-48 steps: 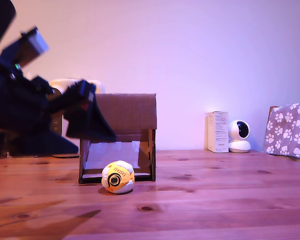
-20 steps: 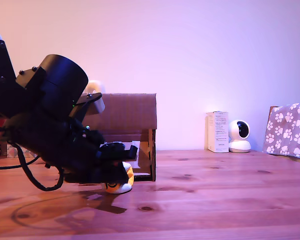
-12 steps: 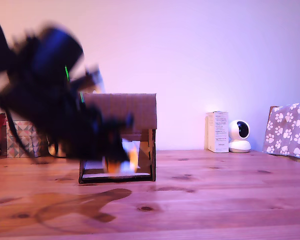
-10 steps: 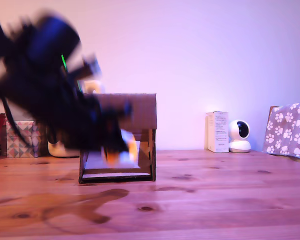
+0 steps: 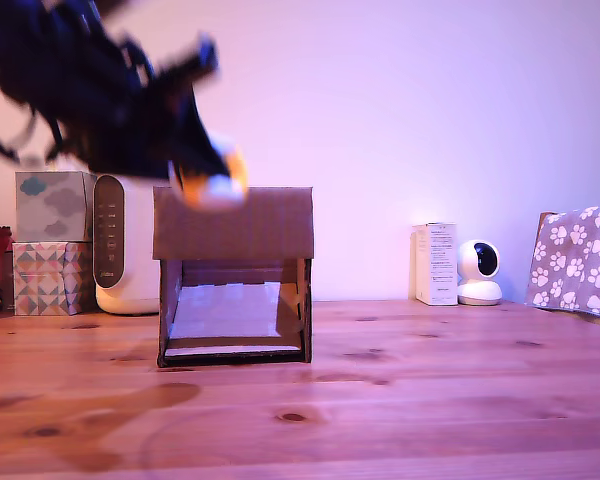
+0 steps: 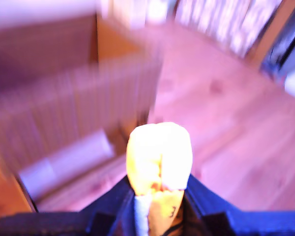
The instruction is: Drop the footbag into the cardboard dice tower
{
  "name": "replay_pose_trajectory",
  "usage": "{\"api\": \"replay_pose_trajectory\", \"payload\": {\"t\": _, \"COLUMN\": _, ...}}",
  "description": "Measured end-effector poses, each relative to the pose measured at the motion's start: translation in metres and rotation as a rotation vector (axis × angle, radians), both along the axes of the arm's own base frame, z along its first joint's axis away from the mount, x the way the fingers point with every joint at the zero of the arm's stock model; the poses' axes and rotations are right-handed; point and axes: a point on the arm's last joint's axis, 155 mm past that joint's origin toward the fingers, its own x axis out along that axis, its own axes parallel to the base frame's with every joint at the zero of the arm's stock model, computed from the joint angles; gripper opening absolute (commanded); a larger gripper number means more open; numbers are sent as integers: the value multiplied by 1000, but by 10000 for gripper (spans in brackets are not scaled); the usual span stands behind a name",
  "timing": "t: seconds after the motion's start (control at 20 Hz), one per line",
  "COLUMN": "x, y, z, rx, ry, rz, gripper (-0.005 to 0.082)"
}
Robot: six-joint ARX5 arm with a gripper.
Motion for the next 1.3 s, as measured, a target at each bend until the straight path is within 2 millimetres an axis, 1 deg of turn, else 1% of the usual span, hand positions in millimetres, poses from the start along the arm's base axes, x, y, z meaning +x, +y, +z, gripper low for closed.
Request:
{"api": "replay_pose_trajectory", "payload": {"t": 0.25, "x": 6, "y": -4, "z": 40, "rx": -61, "ry": -149, "rz": -9, "gripper": 127}}
{"api": "replay_pose_trajectory", "payload": {"t": 0.35, "x": 11, "y": -4, "z": 52, "rx": -72, "ry": -188, "rz": -5, "gripper": 128}}
{"api": "replay_pose_trajectory", "payload": {"t": 0.45, "x": 26, "y": -3, "z": 70, "rx": -85, "ry": -213, "rz": 15, "gripper": 128}}
{"api": "replay_pose_trajectory", "payload": {"t": 0.55, "x": 52, "y": 2, "z": 93, "rx": -94, "ry": -235, "rz": 52, "gripper": 128}}
{"api": "replay_pose_trajectory", "payload": {"t": 0.6, "x": 65, "y": 4, "z": 99, "rx": -88, "ry": -233, "rz": 64, "gripper": 128}}
{"api": "replay_pose_trajectory", "payload": {"t": 0.65, "x": 76, "y": 3, "z": 100, "rx": -69, "ry": -219, "rz": 63, "gripper": 128}}
{"api": "replay_pose_trajectory", "payload": {"t": 0.75, "x": 101, "y": 2, "z": 91, "rx": -23, "ry": -173, "rz": 69, "gripper": 128}}
{"api": "replay_pose_trajectory", "payload": {"t": 0.85, "x": 120, "y": -4, "z": 72, "rx": 20, "ry": -111, "rz": 63, "gripper": 128}}
{"api": "replay_pose_trajectory", "payload": {"t": 0.95, "x": 136, "y": -9, "z": 55, "rx": 48, "ry": -58, "rz": 53, "gripper": 128}}
{"api": "replay_pose_trajectory", "payload": {"t": 1.1, "x": 148, "y": -8, "z": 41, "rx": 68, "ry": -19, "rz": 62, "gripper": 128}}
{"api": "replay_pose_trajectory", "payload": {"t": 1.3, "x": 149, "y": -4, "z": 39, "rx": 71, "ry": -11, "rz": 70, "gripper": 133}}
